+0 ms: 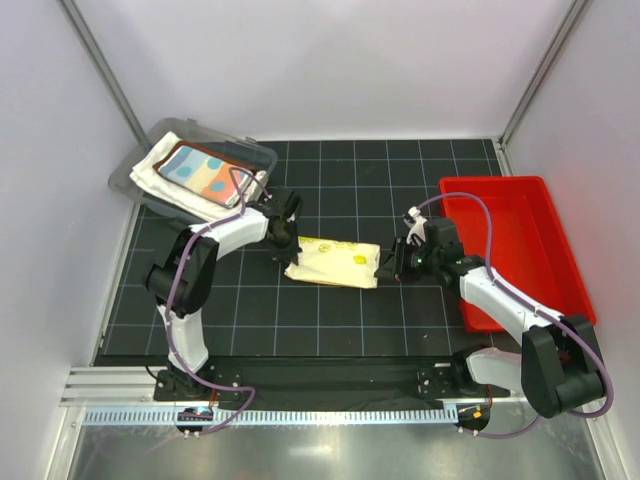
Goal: Fold and stack the towels
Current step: Neatly place the folded towel into the bin
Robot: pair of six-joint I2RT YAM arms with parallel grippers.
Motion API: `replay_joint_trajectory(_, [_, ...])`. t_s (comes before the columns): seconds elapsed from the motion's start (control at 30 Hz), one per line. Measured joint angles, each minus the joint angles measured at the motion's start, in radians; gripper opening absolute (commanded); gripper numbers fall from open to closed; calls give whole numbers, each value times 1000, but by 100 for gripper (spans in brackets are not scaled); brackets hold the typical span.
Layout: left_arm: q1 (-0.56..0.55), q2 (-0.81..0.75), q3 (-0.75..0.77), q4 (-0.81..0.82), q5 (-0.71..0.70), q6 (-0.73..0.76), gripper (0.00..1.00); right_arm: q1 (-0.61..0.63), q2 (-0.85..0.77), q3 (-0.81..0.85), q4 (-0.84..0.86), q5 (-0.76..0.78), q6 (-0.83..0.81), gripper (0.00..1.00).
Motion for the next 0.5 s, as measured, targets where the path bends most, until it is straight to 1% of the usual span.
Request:
replay_joint_trajectory(0.27, [-4,-2,11,-16,-13,3,0,0,-15,0,-1,-1,0,27])
replay_joint_trajectory(0.5, [-60,-3,82,-117,-162,78,0,0,-42,0,-1,0,3,29])
